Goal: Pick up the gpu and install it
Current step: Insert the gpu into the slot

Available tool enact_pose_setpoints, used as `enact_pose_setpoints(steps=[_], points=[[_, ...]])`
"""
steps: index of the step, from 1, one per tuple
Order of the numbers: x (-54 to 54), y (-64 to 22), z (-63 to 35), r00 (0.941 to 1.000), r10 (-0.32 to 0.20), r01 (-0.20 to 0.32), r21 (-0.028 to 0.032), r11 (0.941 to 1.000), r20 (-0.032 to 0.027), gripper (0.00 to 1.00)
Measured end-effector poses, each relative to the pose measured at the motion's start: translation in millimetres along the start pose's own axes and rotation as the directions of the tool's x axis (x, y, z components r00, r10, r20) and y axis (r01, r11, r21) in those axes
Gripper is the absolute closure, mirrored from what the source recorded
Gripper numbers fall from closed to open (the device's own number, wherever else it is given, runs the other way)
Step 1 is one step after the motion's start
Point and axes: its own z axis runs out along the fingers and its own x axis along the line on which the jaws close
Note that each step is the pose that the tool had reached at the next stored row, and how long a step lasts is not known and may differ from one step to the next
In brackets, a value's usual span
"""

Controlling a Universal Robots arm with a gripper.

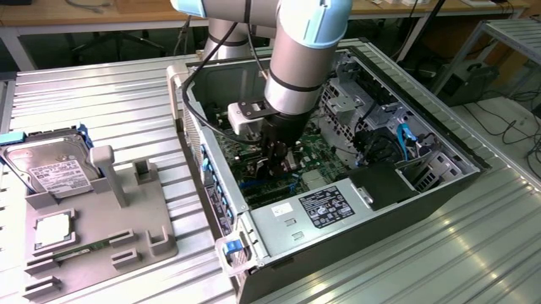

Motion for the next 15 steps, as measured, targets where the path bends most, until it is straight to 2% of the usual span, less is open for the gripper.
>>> enact_pose_setpoints(steps=[5,15], points=[[-1.4,0.1,-5.3,1.0000,0.000,0.000,0.0002,1.0000,0.0003,0.72],[-1.9,1.1,-4.9,1.0000,0.000,0.000,0.0002,1.0000,0.0003,0.72]])
